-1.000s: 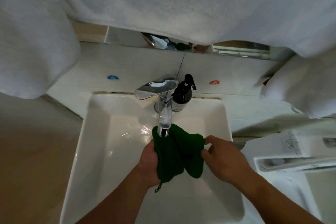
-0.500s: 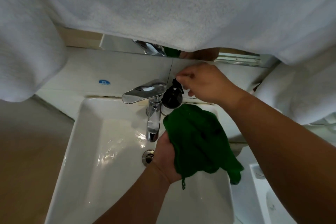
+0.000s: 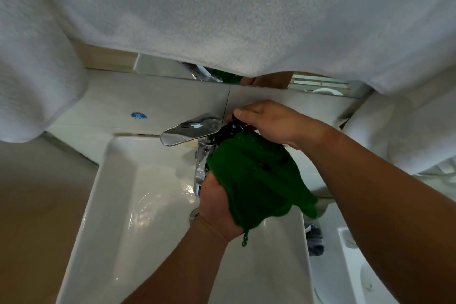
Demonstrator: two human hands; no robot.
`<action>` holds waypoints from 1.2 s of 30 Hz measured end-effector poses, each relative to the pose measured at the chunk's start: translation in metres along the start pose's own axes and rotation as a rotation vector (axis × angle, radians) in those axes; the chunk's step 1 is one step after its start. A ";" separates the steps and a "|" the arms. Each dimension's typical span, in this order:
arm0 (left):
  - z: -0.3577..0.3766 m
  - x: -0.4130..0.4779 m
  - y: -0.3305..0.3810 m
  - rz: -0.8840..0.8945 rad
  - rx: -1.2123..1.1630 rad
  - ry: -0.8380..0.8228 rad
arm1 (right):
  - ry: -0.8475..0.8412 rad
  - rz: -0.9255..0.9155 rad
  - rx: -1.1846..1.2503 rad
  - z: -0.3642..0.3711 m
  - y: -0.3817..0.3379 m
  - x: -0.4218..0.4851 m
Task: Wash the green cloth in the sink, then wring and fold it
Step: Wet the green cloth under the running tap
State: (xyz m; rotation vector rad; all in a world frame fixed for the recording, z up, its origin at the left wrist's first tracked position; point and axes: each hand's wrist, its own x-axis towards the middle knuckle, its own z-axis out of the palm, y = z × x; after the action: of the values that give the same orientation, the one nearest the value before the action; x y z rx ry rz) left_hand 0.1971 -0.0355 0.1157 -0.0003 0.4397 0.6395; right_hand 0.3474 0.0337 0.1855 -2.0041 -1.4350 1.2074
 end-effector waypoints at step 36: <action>-0.007 0.021 -0.005 0.090 0.058 0.034 | -0.076 -0.027 -0.051 -0.003 -0.002 0.009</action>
State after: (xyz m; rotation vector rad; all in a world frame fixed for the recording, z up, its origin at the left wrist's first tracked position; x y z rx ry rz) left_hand 0.2127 -0.0285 0.1005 0.0647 0.4928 0.7158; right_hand 0.3493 0.0435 0.1846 -1.9853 -1.5394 1.2600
